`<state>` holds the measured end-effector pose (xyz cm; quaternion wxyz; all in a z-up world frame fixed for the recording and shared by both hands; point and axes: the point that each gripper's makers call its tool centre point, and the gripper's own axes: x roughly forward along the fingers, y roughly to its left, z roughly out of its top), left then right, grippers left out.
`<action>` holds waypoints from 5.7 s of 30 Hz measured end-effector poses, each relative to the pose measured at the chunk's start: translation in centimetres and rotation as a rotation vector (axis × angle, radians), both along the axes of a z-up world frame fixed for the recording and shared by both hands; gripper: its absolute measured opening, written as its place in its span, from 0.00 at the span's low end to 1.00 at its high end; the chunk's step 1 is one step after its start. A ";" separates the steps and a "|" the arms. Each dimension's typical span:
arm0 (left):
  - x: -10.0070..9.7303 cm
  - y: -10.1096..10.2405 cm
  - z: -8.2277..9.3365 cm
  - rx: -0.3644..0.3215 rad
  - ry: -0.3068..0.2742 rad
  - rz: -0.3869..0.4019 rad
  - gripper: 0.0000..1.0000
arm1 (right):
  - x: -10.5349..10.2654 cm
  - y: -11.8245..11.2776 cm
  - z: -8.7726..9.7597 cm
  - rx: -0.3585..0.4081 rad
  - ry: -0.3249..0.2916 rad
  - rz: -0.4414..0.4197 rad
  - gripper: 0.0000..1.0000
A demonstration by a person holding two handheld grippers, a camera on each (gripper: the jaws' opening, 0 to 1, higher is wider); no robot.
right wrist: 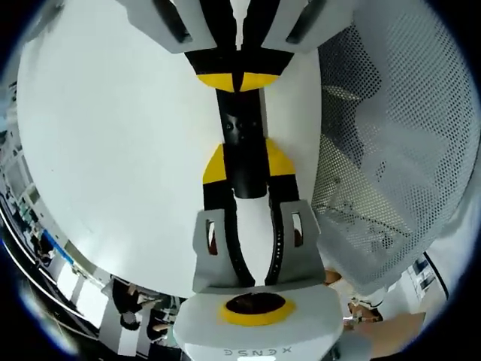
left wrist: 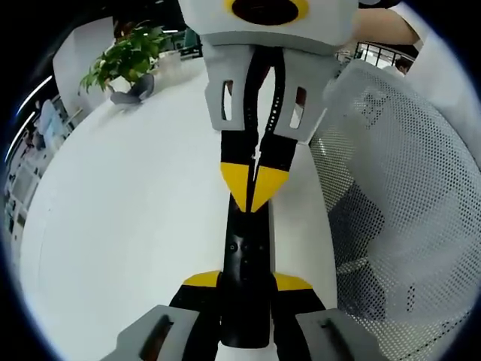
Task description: Press the specified remote control buttons in sequence, fully releasing each button before pressing the next.
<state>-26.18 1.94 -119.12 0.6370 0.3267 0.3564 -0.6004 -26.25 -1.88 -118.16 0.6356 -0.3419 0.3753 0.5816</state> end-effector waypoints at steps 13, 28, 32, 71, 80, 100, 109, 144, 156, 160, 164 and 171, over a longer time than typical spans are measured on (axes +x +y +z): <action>0.0 0.0 0.0 0.002 0.000 0.003 0.24 | 0.2 0.2 0.3 0.242 0.012 -0.190 0.00; 0.0 0.0 0.0 -0.005 0.001 0.006 0.24 | 0.4 1.2 -0.6 0.080 -0.101 0.063 0.00; 0.0 0.0 0.0 -0.003 0.000 0.003 0.24 | 0.4 1.3 -0.8 0.006 -0.117 0.100 0.00; 0.0 0.2 0.0 0.005 0.010 -0.010 0.24 | 0.5 2.2 -0.3 0.108 -0.127 -0.064 0.00; 0.0 0.2 0.0 0.012 0.010 -0.014 0.24 | -0.9 2.9 -0.2 0.115 -0.090 -0.050 0.00; -0.1 0.2 0.0 -0.003 0.017 -0.029 0.24 | -1.4 3.9 -0.5 0.034 -0.097 0.037 0.00; -0.1 0.2 0.0 -0.003 0.017 -0.024 0.24 | -1.3 3.9 0.0 0.093 -0.011 -0.033 0.00; 0.0 0.3 0.1 -0.116 0.002 0.003 0.24 | 0.6 3.1 0.3 0.175 0.091 -0.209 0.00; -0.1 0.1 0.3 -0.167 0.001 0.039 0.24 | 1.1 3.5 -0.1 -0.026 0.108 -0.037 0.00; -0.1 0.2 0.3 -0.184 0.000 0.045 0.24 | 1.5 3.8 -0.4 -0.080 0.137 -0.035 0.00; 0.0 0.1 0.3 -0.192 0.004 0.048 0.24 | 1.5 3.8 -0.5 -0.134 0.150 -0.060 0.00; 0.0 0.2 0.3 -0.197 0.004 0.043 0.24 | 1.7 3.6 -0.5 -0.129 0.206 -0.182 0.00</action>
